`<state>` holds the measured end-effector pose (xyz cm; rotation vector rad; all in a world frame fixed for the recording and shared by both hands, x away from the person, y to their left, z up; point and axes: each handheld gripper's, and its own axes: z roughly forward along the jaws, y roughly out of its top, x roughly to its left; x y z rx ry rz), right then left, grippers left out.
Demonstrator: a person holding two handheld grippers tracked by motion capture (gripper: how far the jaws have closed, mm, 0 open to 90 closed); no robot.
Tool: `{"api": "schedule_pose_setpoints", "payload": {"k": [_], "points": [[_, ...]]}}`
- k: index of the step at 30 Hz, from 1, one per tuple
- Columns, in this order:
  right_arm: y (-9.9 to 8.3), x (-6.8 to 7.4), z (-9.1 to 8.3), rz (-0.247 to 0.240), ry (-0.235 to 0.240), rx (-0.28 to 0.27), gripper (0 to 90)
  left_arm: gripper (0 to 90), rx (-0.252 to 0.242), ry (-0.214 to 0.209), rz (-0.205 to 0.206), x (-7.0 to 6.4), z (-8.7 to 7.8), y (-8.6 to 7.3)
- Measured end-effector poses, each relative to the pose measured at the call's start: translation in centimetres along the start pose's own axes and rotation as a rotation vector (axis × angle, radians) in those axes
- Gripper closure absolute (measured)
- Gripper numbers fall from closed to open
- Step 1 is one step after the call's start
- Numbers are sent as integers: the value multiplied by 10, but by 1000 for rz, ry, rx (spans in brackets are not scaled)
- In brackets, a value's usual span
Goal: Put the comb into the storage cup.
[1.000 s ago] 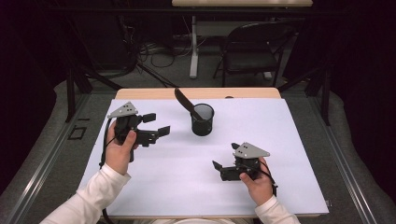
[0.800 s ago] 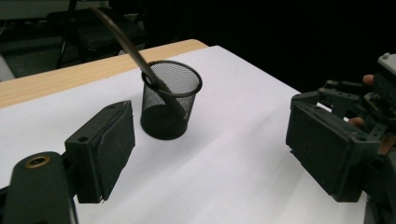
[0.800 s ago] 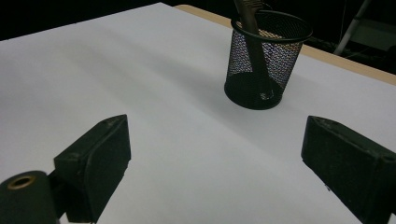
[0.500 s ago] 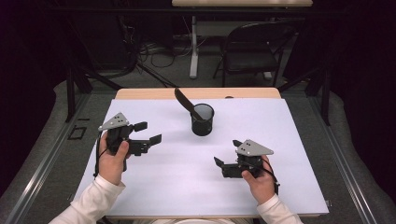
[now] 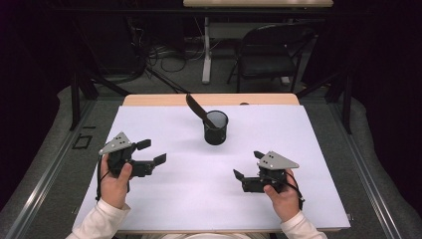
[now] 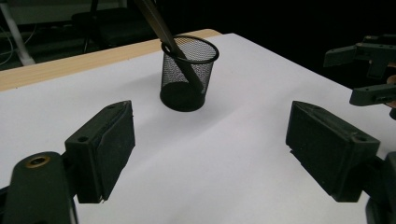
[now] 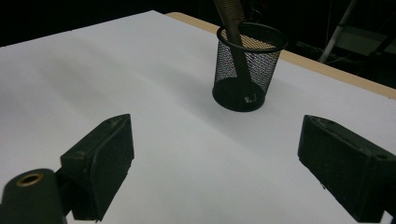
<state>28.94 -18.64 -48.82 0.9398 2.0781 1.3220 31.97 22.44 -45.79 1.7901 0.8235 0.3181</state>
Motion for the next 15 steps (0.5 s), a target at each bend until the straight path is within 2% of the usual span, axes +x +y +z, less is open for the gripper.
{"api": "schedule_pose_setpoints", "payload": {"k": [6, 15], "points": [[-5, -3, -7, 4, -10, 10, 104, 162, -1, 5, 14, -5, -1, -12], [-14, -7, -15, 23, -25, 16, 104, 162, -20, 13, -22, -2, -4, -30]]}}
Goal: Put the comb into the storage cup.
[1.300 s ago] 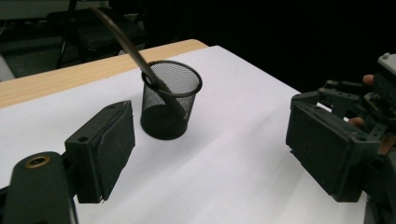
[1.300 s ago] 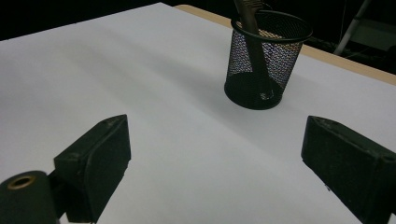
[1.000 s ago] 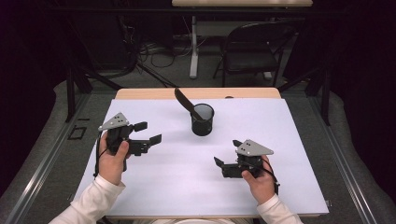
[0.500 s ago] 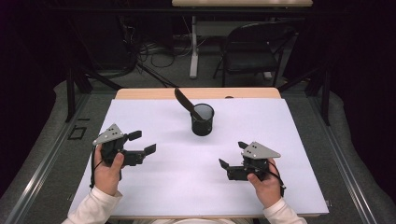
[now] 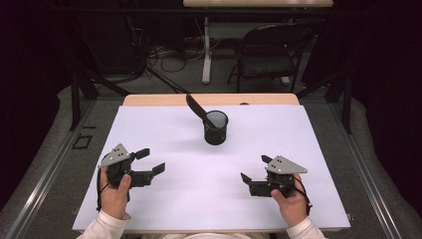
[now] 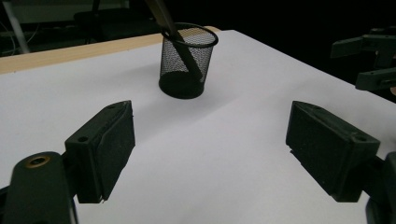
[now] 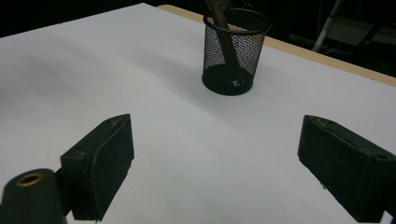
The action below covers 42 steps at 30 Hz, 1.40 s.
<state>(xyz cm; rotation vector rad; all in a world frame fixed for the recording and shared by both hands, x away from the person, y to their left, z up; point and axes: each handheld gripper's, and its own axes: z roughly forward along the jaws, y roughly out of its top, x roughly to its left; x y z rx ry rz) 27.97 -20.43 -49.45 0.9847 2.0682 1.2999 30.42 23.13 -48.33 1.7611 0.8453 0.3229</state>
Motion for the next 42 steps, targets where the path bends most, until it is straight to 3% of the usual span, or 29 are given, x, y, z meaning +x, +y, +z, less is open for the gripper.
{"api": "schedule_pose_setpoints", "payload": {"k": [10, 19, 27, 42], "points": [[-9, -7, -1, 23, -22, -3, 104, 162, -17, 34, -55, 14, -5, -23], [-17, -19, -1, 48, -51, -4, 104, 162, -30, 50, -79, 24, -8, -33], [-23, -24, 0, 62, -63, 1, 107, 162, -56, 40, -60, 29, -10, -36], [-32, -28, 9, 47, -76, 18, 118, 162, -64, 37, -54, 34, -12, -41]]}}
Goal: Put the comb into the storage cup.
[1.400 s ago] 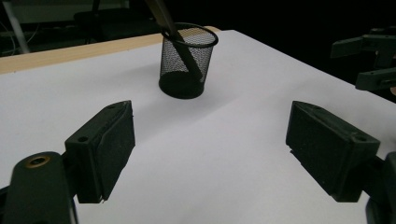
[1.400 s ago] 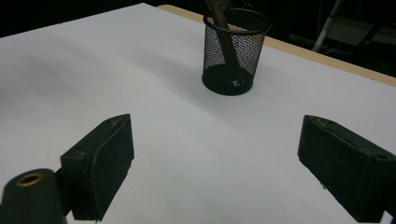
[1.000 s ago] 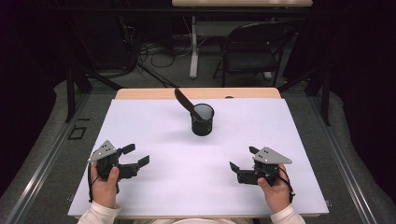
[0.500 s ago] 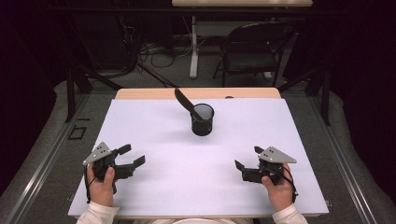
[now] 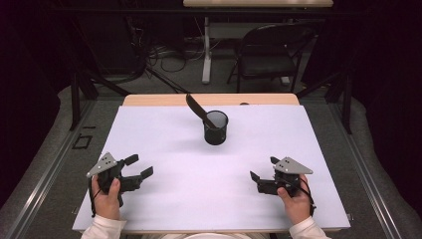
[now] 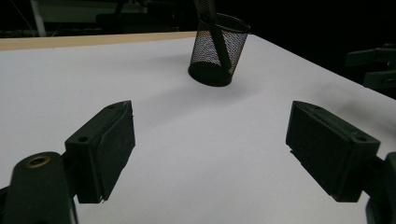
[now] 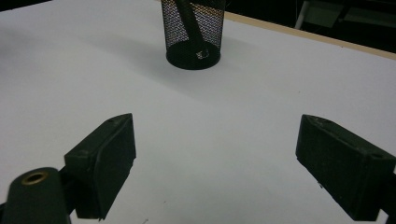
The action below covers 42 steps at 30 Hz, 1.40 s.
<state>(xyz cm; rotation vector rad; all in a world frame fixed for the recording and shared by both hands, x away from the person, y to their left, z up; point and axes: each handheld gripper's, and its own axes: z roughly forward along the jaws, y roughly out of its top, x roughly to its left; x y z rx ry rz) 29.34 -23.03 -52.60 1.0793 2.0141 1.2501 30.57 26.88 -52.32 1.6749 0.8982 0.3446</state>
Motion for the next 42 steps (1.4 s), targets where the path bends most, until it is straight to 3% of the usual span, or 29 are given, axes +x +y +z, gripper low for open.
{"api": "schedule_pose_setpoints", "payload": {"k": [19, 42], "points": [[-6, -9, 4, 25, -7, 19, 119, 162, 9, -3, 2, 3, 3, -4], [-9, -23, 4, 89, -26, 27, 127, 162, 17, -8, 0, 3, 5, -6]]}}
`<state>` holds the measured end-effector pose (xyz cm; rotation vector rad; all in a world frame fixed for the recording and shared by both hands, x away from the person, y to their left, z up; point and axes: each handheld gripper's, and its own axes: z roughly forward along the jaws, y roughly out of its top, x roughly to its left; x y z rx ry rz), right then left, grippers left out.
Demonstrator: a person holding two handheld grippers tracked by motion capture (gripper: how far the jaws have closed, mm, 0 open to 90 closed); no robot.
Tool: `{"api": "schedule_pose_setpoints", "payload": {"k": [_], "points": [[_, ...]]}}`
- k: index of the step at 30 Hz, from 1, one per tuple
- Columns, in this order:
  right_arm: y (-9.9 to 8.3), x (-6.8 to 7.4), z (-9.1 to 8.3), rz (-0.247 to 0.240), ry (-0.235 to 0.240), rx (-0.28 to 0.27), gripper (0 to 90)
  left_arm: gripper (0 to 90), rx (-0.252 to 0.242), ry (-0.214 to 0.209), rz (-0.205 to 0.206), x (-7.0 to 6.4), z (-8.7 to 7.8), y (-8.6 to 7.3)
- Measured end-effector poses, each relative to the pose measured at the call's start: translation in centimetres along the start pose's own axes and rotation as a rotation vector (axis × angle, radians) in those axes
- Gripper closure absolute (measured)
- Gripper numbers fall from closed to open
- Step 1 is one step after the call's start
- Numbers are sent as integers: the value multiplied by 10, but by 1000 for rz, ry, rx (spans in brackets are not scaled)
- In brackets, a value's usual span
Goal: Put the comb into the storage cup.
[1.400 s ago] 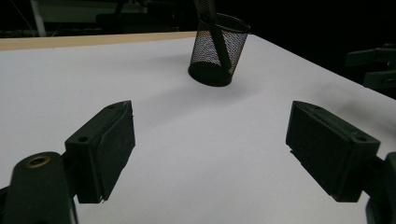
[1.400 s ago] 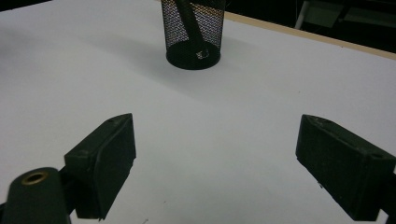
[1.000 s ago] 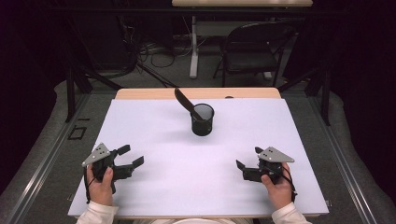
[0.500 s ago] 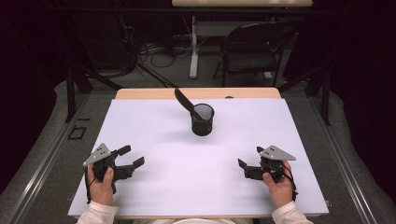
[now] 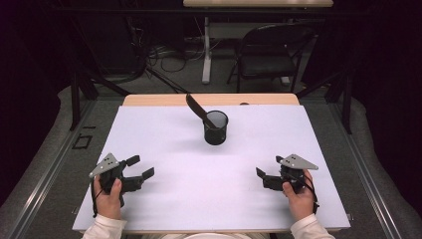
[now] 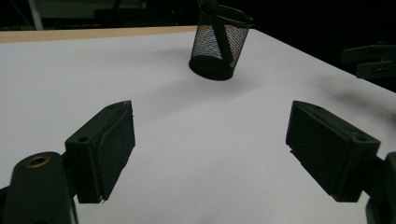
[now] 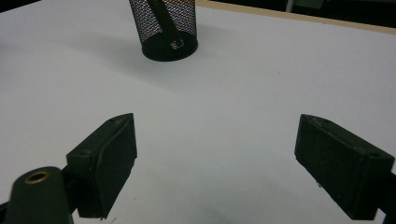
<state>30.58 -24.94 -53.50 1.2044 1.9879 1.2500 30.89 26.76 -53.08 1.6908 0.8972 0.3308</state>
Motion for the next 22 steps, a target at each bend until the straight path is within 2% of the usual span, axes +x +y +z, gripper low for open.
{"api": "schedule_pose_setpoints", "payload": {"k": [22], "points": [[-2, -2, 3, 12, 8, 12, 131, 162, 1, 7, -8, 2, 2, -1]]}}
